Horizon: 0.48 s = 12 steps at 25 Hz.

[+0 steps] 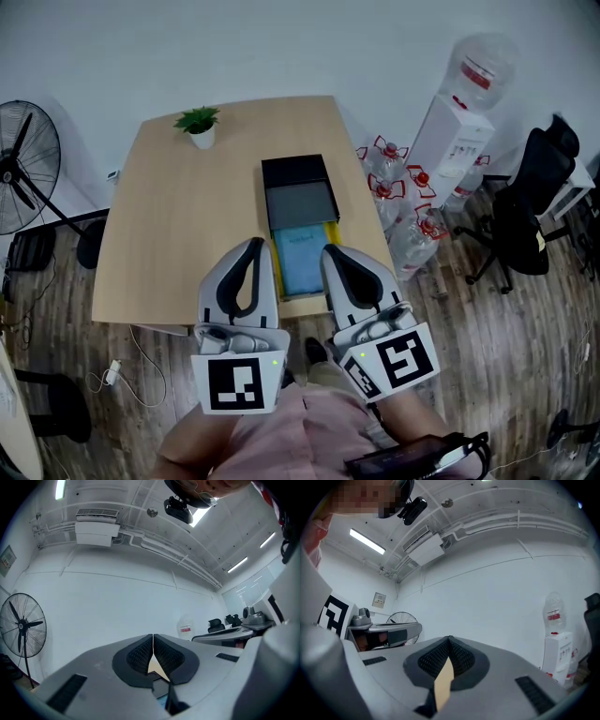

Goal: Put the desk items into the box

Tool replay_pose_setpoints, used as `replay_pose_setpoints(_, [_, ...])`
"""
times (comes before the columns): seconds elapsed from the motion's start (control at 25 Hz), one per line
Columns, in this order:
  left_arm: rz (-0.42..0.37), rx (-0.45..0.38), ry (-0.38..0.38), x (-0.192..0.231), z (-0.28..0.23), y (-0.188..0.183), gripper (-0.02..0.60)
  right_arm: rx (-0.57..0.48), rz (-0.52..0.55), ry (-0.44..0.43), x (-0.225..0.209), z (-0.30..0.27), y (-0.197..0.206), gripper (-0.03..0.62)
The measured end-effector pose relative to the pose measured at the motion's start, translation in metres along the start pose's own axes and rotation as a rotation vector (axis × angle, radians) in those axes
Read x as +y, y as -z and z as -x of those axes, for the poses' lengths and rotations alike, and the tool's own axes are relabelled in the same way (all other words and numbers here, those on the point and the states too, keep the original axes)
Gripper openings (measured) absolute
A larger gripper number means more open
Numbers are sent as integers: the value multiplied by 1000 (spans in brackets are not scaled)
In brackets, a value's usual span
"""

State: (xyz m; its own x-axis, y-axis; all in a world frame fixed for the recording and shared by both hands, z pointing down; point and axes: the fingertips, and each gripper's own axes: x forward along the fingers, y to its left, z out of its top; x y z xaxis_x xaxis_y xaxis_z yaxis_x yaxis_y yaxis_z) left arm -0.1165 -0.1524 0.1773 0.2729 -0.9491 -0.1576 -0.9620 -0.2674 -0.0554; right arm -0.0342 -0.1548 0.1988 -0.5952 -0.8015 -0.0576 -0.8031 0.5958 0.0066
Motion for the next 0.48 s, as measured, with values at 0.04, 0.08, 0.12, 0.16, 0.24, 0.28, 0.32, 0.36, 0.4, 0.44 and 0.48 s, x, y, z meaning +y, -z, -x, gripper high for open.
replay_pose_setpoints(0.04, [0,-1,0,0,0,0,14,-1,1,0,0,-1,0,0])
replay_pose_setpoints(0.08, [0,-1,-1,1,-1,0,14,-1,2,0,0,-1,0,0])
replay_pose_setpoints(0.12, [1,-1,-2,1,-2,0,14,-1,2,0,0,-2,0,0])
replay_pose_setpoints(0.16, [1,0,-2,1,-2,0,14,-1,3,0,0,-3,0,0])
replay_pose_setpoints(0.24, [-1,2,0,2,-3,0,14,-2,3,1,0,-4,0,0])
replay_pose_setpoints(0.28, [-1,1,0,2,-4,0,14,-4,3,0,0,-4,-1,0])
replay_pose_setpoints(0.32, [-2,0,0,2,-4,-1,14,-5,3,-1,-1,-4,-1,0])
replay_pose_setpoints(0.36, [-3,-1,-1,1,-5,-1,14,-5,3,-1,-1,-4,-1,0])
replay_pose_setpoints(0.4, [-4,-2,-1,1,-5,-1,14,-6,4,-2,-1,-4,-1,0])
replay_pose_setpoints(0.44, [-5,-3,-2,1,-6,-1,14,-5,5,-2,-1,-5,0,0])
replay_pose_setpoints(0.48, [-5,-4,-2,2,-6,0,14,-5,5,-3,-1,-5,0,0])
